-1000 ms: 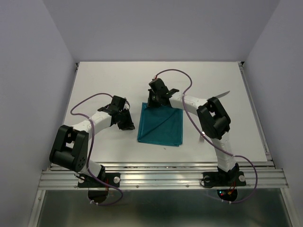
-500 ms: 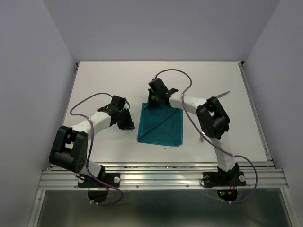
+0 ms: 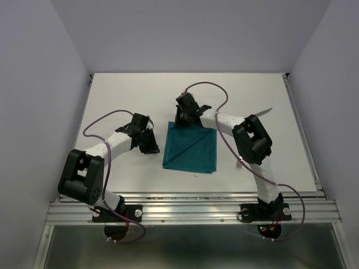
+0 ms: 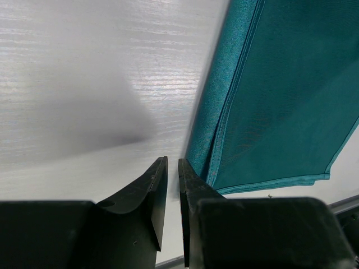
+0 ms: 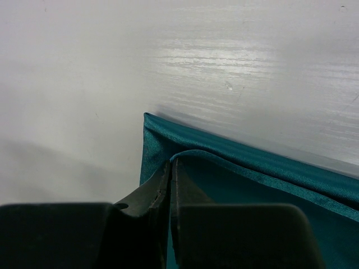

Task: Fold the napkin into a case and place the utensils inside
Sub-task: Fold the top corner of the square-folded napkin at the center of the board, then smooth out the upper triangle-folded napkin at the center of the board.

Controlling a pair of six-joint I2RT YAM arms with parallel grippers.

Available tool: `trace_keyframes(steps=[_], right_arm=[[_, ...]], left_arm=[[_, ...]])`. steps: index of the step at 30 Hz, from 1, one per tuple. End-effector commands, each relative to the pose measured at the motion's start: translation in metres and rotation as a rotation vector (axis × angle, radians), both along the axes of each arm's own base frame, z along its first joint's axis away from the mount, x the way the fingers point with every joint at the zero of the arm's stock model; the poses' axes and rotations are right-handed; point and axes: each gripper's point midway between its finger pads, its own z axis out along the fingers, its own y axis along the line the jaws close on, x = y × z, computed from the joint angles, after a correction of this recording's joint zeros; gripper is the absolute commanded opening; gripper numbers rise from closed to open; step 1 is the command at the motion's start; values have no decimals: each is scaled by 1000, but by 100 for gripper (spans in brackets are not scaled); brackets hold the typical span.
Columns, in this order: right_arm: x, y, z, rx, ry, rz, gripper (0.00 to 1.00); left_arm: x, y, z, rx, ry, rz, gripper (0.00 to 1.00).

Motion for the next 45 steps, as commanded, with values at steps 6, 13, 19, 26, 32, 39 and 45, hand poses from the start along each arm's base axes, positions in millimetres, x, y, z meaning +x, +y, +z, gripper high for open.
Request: trace_keyframes(steps=[6, 13, 19, 26, 32, 39, 45], right_arm=[[10, 12, 35, 55, -81, -6, 43], [4, -11, 77, 44, -169, -45, 48], [-19, -56, 81, -6, -171, -66, 33], [-67, -70, 48, 33, -47, -7, 8], [-88, -65, 30, 87, 20, 37, 7], [-89, -64, 28, 78, 29, 51, 7], [-90, -66, 27, 67, 30, 55, 7]], left_arm=[[1, 3, 18, 1, -47, -2, 25], [9, 4, 36, 7, -95, 13, 25], [-1, 0, 43, 4, -110, -14, 25], [-30, -41, 50, -98, -96, -177, 15], [-42, -61, 42, -154, -73, -235, 14], [-41, -56, 20, -97, -21, -243, 13], [-39, -48, 2, -36, -4, -230, 13]])
